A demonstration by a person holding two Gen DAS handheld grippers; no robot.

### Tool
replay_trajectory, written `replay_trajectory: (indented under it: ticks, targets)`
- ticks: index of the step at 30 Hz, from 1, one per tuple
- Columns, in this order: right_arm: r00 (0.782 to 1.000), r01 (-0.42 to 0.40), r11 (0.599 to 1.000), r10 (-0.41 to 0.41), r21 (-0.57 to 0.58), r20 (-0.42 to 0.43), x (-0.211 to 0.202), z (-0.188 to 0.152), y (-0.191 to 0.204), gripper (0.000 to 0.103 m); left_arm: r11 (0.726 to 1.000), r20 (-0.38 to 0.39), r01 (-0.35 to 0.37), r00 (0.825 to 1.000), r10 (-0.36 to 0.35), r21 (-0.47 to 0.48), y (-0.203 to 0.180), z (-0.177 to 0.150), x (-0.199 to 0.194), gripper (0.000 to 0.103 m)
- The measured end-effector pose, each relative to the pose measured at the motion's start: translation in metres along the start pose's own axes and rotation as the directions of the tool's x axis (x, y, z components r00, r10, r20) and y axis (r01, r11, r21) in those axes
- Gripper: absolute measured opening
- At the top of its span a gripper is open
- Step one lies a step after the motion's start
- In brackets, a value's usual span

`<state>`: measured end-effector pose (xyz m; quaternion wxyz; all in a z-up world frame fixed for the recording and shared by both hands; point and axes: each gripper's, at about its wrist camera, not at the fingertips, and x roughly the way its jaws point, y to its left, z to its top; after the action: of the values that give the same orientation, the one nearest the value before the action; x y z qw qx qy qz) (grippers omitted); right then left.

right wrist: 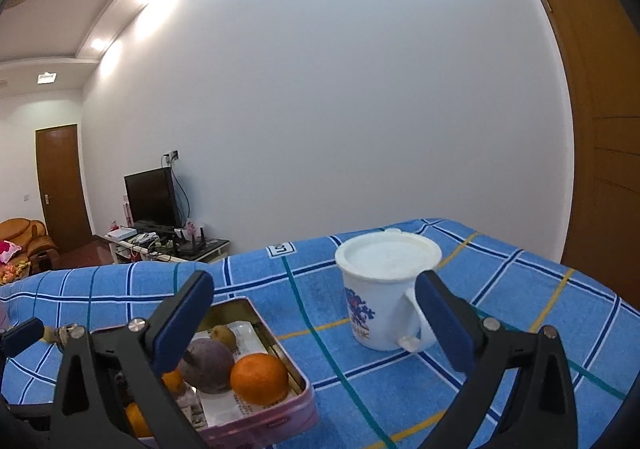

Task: Organize fruits
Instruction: 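Move both open tools back toward the remaining fruits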

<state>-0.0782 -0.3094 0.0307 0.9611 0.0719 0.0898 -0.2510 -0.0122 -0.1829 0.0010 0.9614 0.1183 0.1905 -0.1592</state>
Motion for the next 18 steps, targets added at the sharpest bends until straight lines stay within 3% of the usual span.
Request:
replay_trajectory:
  ticks: [14, 18]
  targets:
    - [1.000, 0.001, 0.999, 0.000, -0.034, 0.030, -0.026, -0.005, 0.010, 0.103, 0.999, 0.018, -0.029, 0.999, 0.030, -0.030, 0.020, -0.011, -0.019, 0.086]
    - [1.000, -0.010, 1.000, 0.010, -0.016, -0.004, -0.028, -0.008, 0.009, 0.103, 0.999, 0.023, -0.036, 0.999, 0.035, 0.029, 0.021, -0.017, -0.027, 0.086]
